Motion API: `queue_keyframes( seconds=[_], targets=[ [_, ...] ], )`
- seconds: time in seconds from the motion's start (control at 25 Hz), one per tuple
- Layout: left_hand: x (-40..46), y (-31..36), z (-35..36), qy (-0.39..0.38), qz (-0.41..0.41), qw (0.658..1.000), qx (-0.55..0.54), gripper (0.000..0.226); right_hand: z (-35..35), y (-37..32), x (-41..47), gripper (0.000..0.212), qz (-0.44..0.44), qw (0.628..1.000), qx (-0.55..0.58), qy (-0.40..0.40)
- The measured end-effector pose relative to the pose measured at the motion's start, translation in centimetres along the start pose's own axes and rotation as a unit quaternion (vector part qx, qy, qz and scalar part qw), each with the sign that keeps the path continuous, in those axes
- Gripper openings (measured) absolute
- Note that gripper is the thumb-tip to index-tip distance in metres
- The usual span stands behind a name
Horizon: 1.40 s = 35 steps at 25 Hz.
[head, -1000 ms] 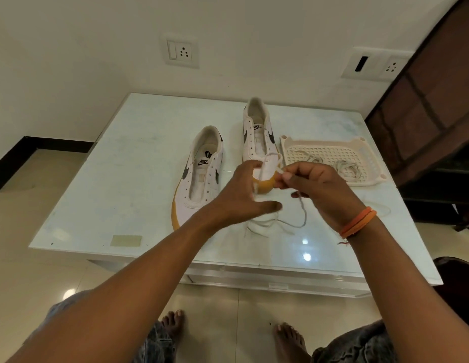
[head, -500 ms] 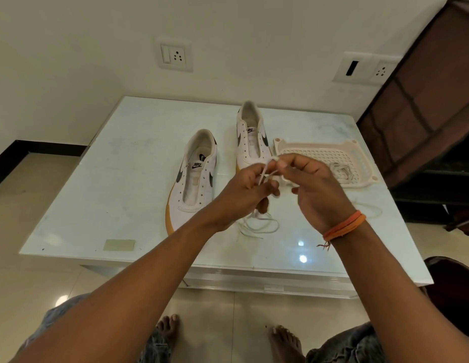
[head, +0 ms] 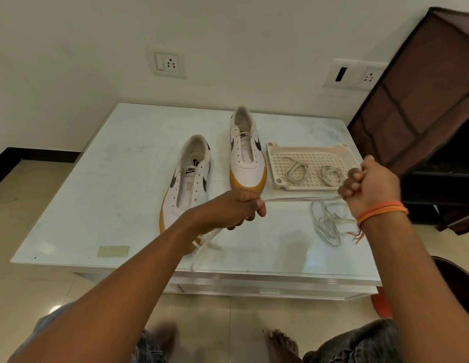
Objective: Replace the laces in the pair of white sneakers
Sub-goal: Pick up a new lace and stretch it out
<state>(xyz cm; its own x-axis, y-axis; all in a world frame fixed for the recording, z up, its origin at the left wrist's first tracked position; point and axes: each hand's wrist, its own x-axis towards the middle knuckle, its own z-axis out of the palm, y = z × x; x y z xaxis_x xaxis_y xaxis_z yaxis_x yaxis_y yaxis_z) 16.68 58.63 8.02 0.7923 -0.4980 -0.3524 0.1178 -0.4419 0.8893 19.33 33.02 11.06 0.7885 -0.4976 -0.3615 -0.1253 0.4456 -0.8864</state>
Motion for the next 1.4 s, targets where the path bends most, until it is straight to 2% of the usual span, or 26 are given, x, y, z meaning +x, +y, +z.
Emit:
queue_keyframes(
  seconds=[0.04, 0.08, 0.16, 0.2, 0.28, 0.32, 0.36, 0.48, 0.52, 0.56, 0.64, 0.72, 0.8, 0.84, 0.88, 0.92, 1.0, 1.04, 1.12, 1.2, 1.28, 1.36, 1.4],
  targets=[
    [-0.1, 0.2, 0.2, -0.005, -0.004, 0.997, -0.075, 0.029, 0.7, 0.7, -0.4, 0.023, -0.052, 0.992, -0.118, 0.002],
    [-0.2, 0.5, 0.4, -0.011, 0.002, 0.987, -0.159, 0.027, 1.5, 1.7, -1.3, 0.032, -0.115, 0.964, -0.241, -0.015],
    [-0.2, 1.1, 0.6, -0.013, 0.024, 0.962, -0.273, 0.029, 3.2, 4.0, -3.6, 0.044, -0.184, 0.893, -0.393, -0.118],
    [-0.2, 1.3, 0.6, -0.007, 0.035, 0.959, -0.282, 0.033, 3.9, 5.1, -5.0, 0.042, -0.168, 0.871, -0.420, -0.191],
    [-0.3, 1.4, 0.5, 0.006, 0.043, 0.966, -0.254, 0.047, 4.8, 6.8, -7.5, 0.037, -0.113, 0.839, -0.422, -0.325],
    [-0.4, 1.4, 0.3, 0.011, 0.039, 0.970, -0.240, 0.051, 5.0, 7.5, -8.1, 0.039, -0.119, 0.828, -0.419, -0.353],
    [-0.5, 1.4, 0.0, 0.013, 0.032, 0.972, -0.232, 0.050, 5.0, 8.0, -8.2, 0.043, -0.157, 0.814, -0.433, -0.354],
    [-0.7, 1.1, -1.4, 0.018, 0.015, 0.978, -0.209, 0.037, 4.9, 7.9, -6.9, 0.043, -0.318, 0.728, -0.546, -0.267],
    [-0.8, 1.0, -1.9, 0.023, 0.008, 0.981, -0.194, 0.030, 4.8, 7.3, -6.4, 0.039, -0.339, 0.723, -0.555, -0.232],
    [-0.8, 0.7, -2.4, 0.025, 0.002, 0.985, -0.170, 0.026, 4.5, 6.6, -5.9, 0.035, -0.348, 0.735, -0.544, -0.205],
    [-1.0, 0.4, -3.0, 0.015, -0.002, 0.993, -0.114, 0.024, 3.7, 5.1, -4.2, 0.027, -0.346, 0.758, -0.515, -0.202],
    [-1.1, 0.3, -3.2, 0.016, 0.001, 0.996, -0.087, 0.023, 2.8, 4.1, -3.3, 0.030, -0.327, 0.738, -0.521, -0.279],
    [-0.9, 0.3, -3.5, 0.053, 0.008, 0.994, -0.091, 0.024, 2.5, 4.3, -3.8, 0.049, -0.294, 0.701, -0.532, -0.372],
    [-0.8, 0.2, -3.7, 0.073, 0.011, 0.993, -0.095, 0.025, 2.6, 4.5, -4.1, 0.048, -0.279, 0.690, -0.534, -0.403],
    [-0.8, 0.1, -3.9, 0.081, 0.014, 0.992, -0.094, 0.027, 2.7, 4.6, -4.2, 0.040, -0.281, 0.690, -0.529, -0.407],
    [-0.9, 0.0, -4.0, 0.073, 0.017, 0.993, -0.088, 0.028, 2.8, 4.4, -3.9, 0.034, -0.303, 0.704, -0.518, -0.379],
    [-1.2, -0.1, -4.1, 0.026, 0.022, 0.997, -0.067, 0.030, 2.6, 3.5, -2.9, 0.035, -0.356, 0.775, -0.467, -0.233],
    [-1.3, -0.1, -4.0, 0.002, 0.024, 0.998, -0.059, 0.031, 2.3, 3.0, -2.5, 0.037, -0.361, 0.817, -0.424, -0.153],
    [-1.2, -0.1, -3.5, -0.011, 0.028, 0.997, -0.065, 0.032, 2.2, 3.1, -2.4, 0.041, -0.331, 0.869, -0.362, -0.062],
    [-0.8, 0.3, -2.4, 0.003, 0.029, 0.996, -0.085, 0.033, 3.0, 4.7, -3.1, 0.042, -0.247, 0.919, -0.302, -0.052],
    [-0.6, 0.7, -0.9, 0.000, 0.030, 0.994, -0.101, 0.032, 4.4, 6.5, -4.6, 0.042, -0.111, 0.966, -0.210, -0.104],
    [-0.4, 0.9, 0.6, -0.013, 0.031, 0.994, -0.103, 0.030, 5.6, 7.8, -6.3, 0.040, 0.016, 0.972, -0.155, -0.173],
    [-0.4, 0.9, 1.1, -0.019, 0.029, 0.994, -0.100, 0.029, 6.0, 8.6, -7.0, 0.037, 0.033, 0.966, -0.166, -0.193]
  ],
)
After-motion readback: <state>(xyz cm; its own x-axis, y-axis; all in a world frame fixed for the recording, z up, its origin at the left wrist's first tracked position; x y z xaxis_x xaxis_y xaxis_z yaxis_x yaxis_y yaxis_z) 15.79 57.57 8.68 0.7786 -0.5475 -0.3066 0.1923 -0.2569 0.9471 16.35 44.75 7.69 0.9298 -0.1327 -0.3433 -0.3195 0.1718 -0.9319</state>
